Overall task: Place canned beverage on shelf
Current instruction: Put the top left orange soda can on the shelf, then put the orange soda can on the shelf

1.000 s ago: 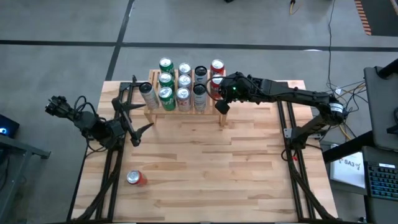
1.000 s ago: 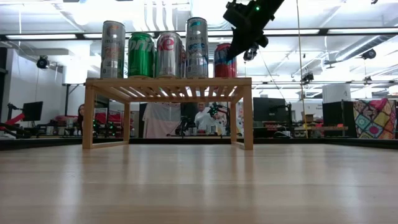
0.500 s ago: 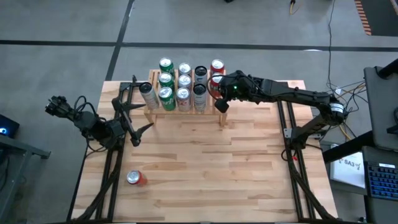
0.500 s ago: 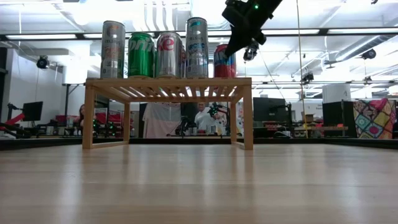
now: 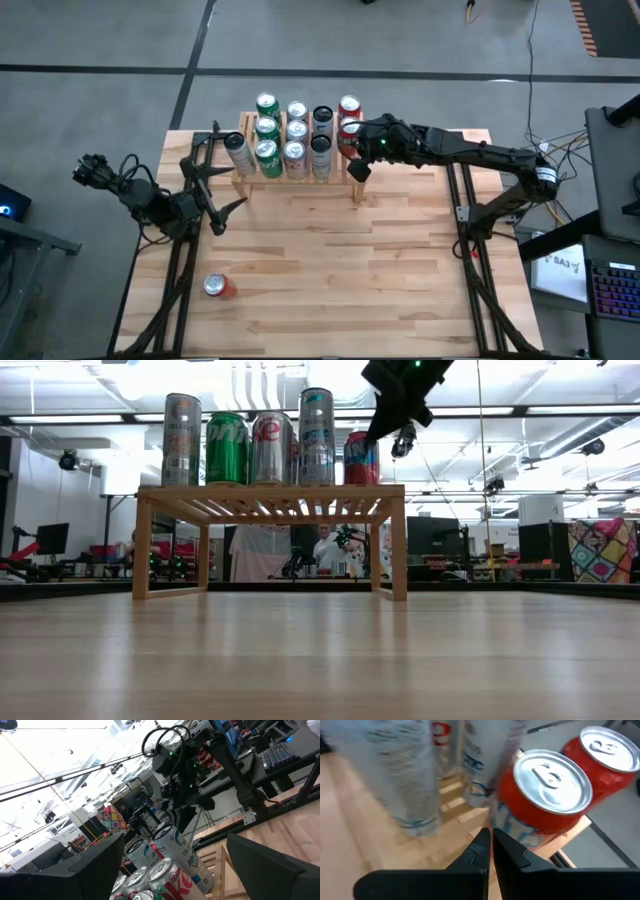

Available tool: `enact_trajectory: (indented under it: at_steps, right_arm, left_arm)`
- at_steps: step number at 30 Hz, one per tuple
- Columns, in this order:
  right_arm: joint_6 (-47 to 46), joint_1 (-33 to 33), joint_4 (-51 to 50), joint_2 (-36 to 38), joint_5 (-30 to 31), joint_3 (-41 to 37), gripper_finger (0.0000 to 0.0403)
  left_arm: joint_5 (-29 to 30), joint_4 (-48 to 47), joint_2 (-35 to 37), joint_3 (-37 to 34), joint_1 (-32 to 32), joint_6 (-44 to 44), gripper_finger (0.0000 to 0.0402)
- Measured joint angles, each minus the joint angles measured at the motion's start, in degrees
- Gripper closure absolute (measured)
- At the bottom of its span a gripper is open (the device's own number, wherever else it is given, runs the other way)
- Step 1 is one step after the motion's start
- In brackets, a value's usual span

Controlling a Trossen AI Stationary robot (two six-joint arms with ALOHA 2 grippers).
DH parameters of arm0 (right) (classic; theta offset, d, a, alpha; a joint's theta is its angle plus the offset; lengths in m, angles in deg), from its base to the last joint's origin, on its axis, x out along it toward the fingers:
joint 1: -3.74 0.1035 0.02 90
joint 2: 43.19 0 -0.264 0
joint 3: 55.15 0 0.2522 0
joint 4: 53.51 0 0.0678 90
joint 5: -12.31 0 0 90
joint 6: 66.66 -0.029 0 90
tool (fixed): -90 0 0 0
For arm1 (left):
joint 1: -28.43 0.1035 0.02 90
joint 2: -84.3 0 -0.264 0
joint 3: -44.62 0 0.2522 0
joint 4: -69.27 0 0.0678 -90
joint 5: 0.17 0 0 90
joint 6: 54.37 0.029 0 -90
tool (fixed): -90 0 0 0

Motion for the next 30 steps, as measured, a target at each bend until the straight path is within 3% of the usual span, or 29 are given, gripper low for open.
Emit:
enact_trajectory:
  at_steps: [7, 12, 16, 22, 28, 30]
  right_arm:
    - [-0.34, 5.84, 0.19, 2.21, -0.11, 0.0, 0.0394]
    - [2.12, 11.91, 2.33, 3.18, -0.11, 0.0, 0.0394]
    - [3.52, 16.58, 3.68, 3.35, -0.12, 0.0, 0.0394]
    - [5.29, 21.36, 3.87, 3.22, -0.13, -0.03, 0.0394]
    - [5.57, 23.78, 3.82, 3.22, -0.09, -0.91, 0.0394]
    - [5.3, 24.38, 3.71, 3.17, -0.13, -1.29, 0.0394]
  left_arm:
    - [-0.39, -0.07, -1.47, 0.0, 0.0, -1.69, 0.0066]
    - [-5.23, 2.12, -5.94, 0.06, 0.0, -4.68, 0.0066]
    - [-4.83, -0.13, -10.36, 3.5, -0.11, -9.97, 0.0071]
    - [-4.31, -19.39, -16.57, 16.91, -0.11, -27.23, 0.0077]
    - [-10.08, -50.27, -24.31, 32.11, -0.23, -55.36, 0.0077]
    - [-14.37, -59.72, -27.29, 36.36, -0.22, -65.19, 0.0078]
